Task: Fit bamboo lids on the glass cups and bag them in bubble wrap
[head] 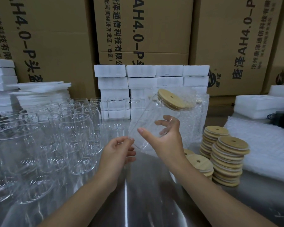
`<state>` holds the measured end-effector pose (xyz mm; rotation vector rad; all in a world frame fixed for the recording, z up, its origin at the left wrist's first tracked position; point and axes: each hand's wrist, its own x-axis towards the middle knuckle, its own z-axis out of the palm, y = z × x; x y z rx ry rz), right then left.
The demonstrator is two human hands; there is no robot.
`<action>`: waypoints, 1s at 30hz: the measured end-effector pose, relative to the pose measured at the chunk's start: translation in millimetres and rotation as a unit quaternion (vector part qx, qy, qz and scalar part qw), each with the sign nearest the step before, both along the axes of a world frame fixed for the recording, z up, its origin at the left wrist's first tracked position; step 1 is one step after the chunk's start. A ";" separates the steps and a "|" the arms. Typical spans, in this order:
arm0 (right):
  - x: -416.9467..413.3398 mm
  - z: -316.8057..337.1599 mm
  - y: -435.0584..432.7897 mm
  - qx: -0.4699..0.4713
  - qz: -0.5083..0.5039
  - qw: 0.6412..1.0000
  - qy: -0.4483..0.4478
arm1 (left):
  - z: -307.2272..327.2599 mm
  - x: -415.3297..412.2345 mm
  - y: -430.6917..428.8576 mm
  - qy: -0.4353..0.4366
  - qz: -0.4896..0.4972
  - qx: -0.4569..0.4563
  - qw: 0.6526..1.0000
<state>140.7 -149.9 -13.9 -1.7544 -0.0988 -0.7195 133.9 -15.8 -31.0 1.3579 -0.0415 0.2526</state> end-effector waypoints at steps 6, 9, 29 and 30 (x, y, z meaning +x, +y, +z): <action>-1.0 -6.6 0.7 -0.068 0.001 0.998 -0.001 | -0.1 -0.7 2.0 -0.063 0.030 0.039 0.997; -1.8 -5.9 3.6 -0.097 -0.001 0.995 0.002 | 2.5 -2.6 3.7 -0.144 0.060 0.032 0.987; -0.4 -0.3 4.8 0.050 0.059 0.994 0.072 | -14.0 5.0 2.2 -0.162 -0.066 0.272 0.946; -1.0 -1.8 6.3 0.037 0.066 0.994 0.074 | -13.9 5.6 2.6 -0.163 -0.071 0.255 0.950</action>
